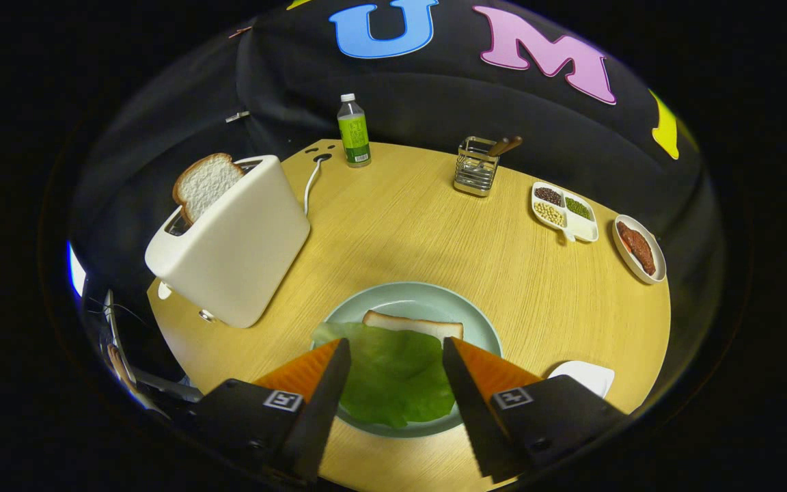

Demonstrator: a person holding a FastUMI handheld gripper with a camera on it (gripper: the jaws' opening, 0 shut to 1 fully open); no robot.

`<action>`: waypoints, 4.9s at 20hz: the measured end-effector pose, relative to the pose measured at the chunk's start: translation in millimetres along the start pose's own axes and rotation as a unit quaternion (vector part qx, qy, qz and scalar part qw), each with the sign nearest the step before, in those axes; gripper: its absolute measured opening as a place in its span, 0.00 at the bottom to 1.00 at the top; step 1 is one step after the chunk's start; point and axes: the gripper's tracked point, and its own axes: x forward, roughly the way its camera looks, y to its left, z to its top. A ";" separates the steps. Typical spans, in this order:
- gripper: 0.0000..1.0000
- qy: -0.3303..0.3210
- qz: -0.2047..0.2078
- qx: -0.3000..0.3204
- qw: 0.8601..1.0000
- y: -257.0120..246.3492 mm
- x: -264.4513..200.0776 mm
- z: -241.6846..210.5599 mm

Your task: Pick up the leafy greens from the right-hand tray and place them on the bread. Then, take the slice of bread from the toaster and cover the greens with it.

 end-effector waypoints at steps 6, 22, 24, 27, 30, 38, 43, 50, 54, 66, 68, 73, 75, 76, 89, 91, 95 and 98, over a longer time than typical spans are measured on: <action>0.99 -0.039 0.016 -0.008 0.999 26.8 -16.9 30.7; 0.99 -0.144 0.114 -0.106 0.977 178.6 -31.7 148.1; 0.99 -0.144 0.120 -0.119 0.975 195.7 -25.6 153.5; 0.99 -0.146 0.121 -0.133 0.973 214.2 -13.7 161.5; 0.99 -0.143 0.102 -0.146 0.974 221.0 4.4 164.5; 0.98 -0.109 0.065 -0.120 0.985 225.3 49.6 161.9; 0.59 -0.103 0.054 -0.121 0.986 222.0 56.4 160.2; 0.26 -0.081 0.032 -0.086 0.992 214.6 56.3 156.3; 0.17 -0.078 0.049 -0.086 0.992 219.5 51.2 157.0; 0.15 -0.134 0.085 -0.018 0.987 200.3 -12.3 198.4; 0.15 -0.142 0.084 -0.006 0.986 186.5 -23.3 203.0; 0.15 -0.153 0.083 0.036 0.984 147.2 -49.5 205.3; 0.15 -0.154 0.076 0.048 0.984 125.9 -55.0 199.8; 0.15 -0.147 0.075 0.053 0.985 117.0 -55.7 192.0; 0.15 -0.061 0.088 0.126 0.986 39.6 -26.4 84.4; 0.15 -0.051 0.101 0.142 0.983 39.9 -21.1 68.1; 0.15 -0.033 0.128 0.157 0.979 39.3 -4.0 35.9; 0.15 -0.036 0.134 0.168 0.976 29.3 6.5 22.6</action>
